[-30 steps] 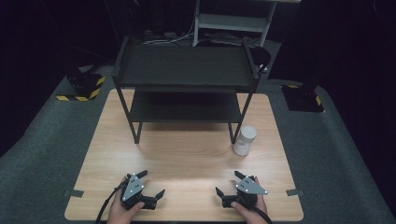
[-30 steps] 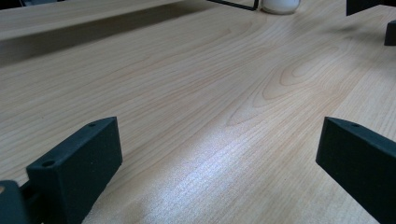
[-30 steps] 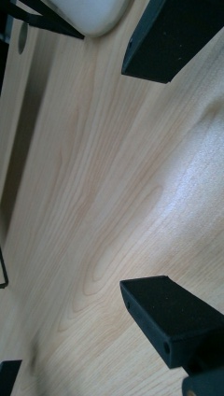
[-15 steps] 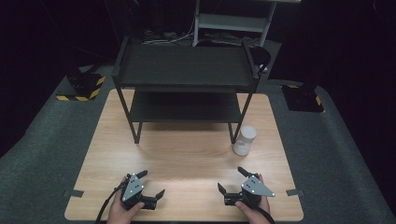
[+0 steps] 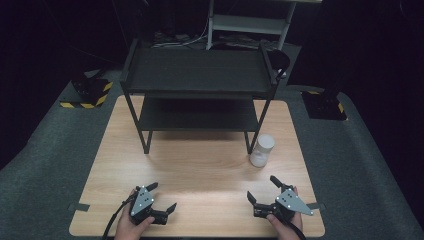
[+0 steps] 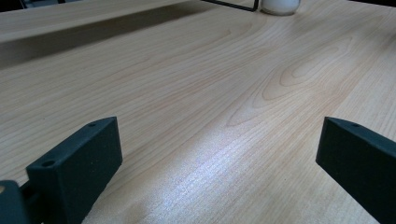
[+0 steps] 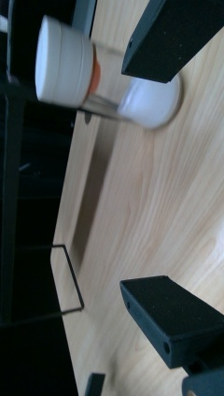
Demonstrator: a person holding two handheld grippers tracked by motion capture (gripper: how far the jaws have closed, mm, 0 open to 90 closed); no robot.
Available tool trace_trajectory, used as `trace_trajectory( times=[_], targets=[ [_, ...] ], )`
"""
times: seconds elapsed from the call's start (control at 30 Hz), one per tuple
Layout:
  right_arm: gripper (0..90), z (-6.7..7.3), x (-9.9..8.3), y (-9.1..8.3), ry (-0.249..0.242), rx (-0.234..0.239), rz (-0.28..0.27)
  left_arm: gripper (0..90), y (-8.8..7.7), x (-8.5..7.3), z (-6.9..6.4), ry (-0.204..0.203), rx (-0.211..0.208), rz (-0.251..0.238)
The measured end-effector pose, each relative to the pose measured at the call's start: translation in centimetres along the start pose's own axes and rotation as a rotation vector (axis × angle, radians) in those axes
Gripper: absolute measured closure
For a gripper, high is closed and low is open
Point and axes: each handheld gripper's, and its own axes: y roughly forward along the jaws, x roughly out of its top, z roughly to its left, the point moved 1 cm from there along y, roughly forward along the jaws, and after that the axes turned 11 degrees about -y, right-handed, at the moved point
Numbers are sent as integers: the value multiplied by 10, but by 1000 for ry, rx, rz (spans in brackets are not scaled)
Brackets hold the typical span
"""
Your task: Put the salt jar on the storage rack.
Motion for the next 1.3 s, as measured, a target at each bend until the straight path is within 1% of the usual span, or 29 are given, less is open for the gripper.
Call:
trace_trajectory(
  times=[0.07, 0.17, 0.2, 0.23, 0.27, 0.37, 0.47, 0.57, 0.63, 0.73, 0.77, 0.8, 0.87, 0.9, 0.93, 1.0, 1.07, 1.2, 1.3],
  targets=[
    [6, -1, -1, -2, 5, -15, 0, 5, 0, 0, 0, 0, 0, 0],
    [6, -3, -2, -2, 17, -51, 13, 5, 0, 0, 0, -1, 0, -1],
    [6, -3, -2, -2, 13, -64, 18, 5, 0, 0, 0, 0, 0, -1],
    [6, -3, -2, 1, 1, -92, 29, 5, 0, 0, 0, 0, 0, 0],
    [6, -3, -2, 1, 1, -92, 29, 5, 0, 0, 0, 0, 0, 1],
    [6, -6, -1, 10, 7, -124, 45, 5, 0, 0, 0, -5, 1, 2],
    [7, -11, 1, 20, 10, -142, 67, 5, 0, 0, 0, -2, 1, -1],
    [7, -17, 4, 30, 21, -157, 83, 5, 0, -1, 0, -8, 0, -4],
    [10, -22, 7, 37, 25, -160, 90, 5, 0, -1, 0, -8, 0, -5],
    [12, -26, 12, 46, 26, -160, 95, 5, 0, -1, 0, -9, 0, -4],
    [14, -29, 16, 52, 24, -161, 96, 5, 0, -1, 0, -9, 0, -4],
    [14, -29, 16, 52, 24, -161, 96, 5, 0, -1, 0, -9, 0, -4],
    [21, -32, 18, 59, 36, -163, 92, 5, 0, -1, 0, -9, -1, -5],
    [37, -32, 20, 63, 34, -171, 97, 5, -1, -1, 0, -9, 0, -5],
    [56, -31, 21, 67, 30, -190, 99, 5, -1, -1, 0, -9, 0, -5],
    [88, -32, 24, 74, 45, -209, 102, 5, -1, -1, 0, -10, 0, -6],
    [139, -32, 24, 80, 45, -231, 93, 5, -1, -1, 1, -10, -2, -5],
    [197, -37, 22, 93, 61, -233, 77, 5, -1, -1, 1, -11, -3, -6],
    [244, -37, 21, 100, 55, -241, 72, 5, -1, -1, 1, -11, -4, -7]
  ],
)
